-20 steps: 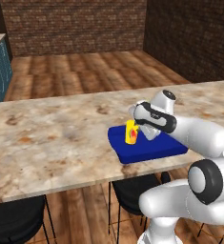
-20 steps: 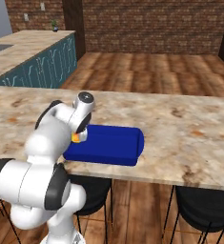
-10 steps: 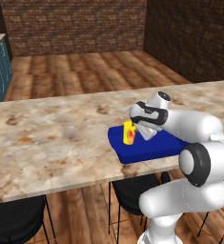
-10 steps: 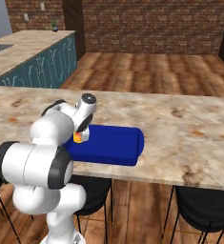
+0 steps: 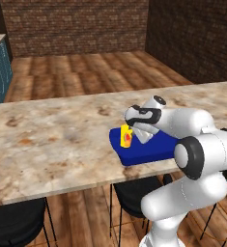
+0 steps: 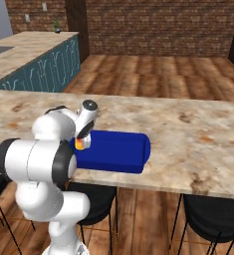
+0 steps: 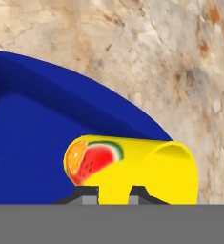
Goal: There is a tray on the dining counter. Grab the cup, mug, and pitcher and place them on the tray. The pitcher may be placed next to the tray if it cannot fit the tray.
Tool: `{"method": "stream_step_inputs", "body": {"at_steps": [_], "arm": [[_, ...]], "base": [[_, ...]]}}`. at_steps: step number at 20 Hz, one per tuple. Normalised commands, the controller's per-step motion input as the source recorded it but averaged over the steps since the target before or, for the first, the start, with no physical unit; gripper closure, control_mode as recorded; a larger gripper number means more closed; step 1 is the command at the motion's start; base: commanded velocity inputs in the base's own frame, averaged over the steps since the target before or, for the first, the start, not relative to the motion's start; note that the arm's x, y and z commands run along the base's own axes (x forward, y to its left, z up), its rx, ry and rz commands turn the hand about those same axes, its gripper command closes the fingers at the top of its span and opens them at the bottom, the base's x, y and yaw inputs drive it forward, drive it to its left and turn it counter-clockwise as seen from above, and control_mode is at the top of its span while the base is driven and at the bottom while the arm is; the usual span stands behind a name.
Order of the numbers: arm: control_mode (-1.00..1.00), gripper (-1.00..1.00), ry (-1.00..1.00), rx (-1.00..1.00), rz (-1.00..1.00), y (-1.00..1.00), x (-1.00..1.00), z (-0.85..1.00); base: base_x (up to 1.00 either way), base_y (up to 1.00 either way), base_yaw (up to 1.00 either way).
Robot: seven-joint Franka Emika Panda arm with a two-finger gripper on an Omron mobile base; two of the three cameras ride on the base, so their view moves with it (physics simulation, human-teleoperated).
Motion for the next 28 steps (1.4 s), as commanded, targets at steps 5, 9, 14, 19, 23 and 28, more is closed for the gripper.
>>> {"method": "stream_step_inputs", "body": {"at_steps": [5, 9, 14, 19, 23, 28], "arm": [[-1.0, 1.0, 0.0, 0.0, 0.0, 0.06, 0.17, -0.15], [-1.0, 1.0, 0.0, 0.0, 0.0, 0.01, 0.04, -0.18], [-1.0, 1.0, 0.0, 0.0, 0.0, 0.01, 0.0, -0.22], [-1.0, 1.0, 0.0, 0.0, 0.0, 0.0, 0.02, -0.2], [-1.0, 1.0, 0.0, 0.0, 0.0, 0.0, 0.02, -0.1], [-1.0, 1.0, 0.0, 0.0, 0.0, 0.0, 0.09, -0.23]], "base": [[0.0, 0.0, 0.0], [0.0, 0.0, 0.0], [0.0, 0.0, 0.0], [0.0, 0.0, 0.0], [0.0, 0.0, 0.0], [0.0, 0.0, 0.0]]}}
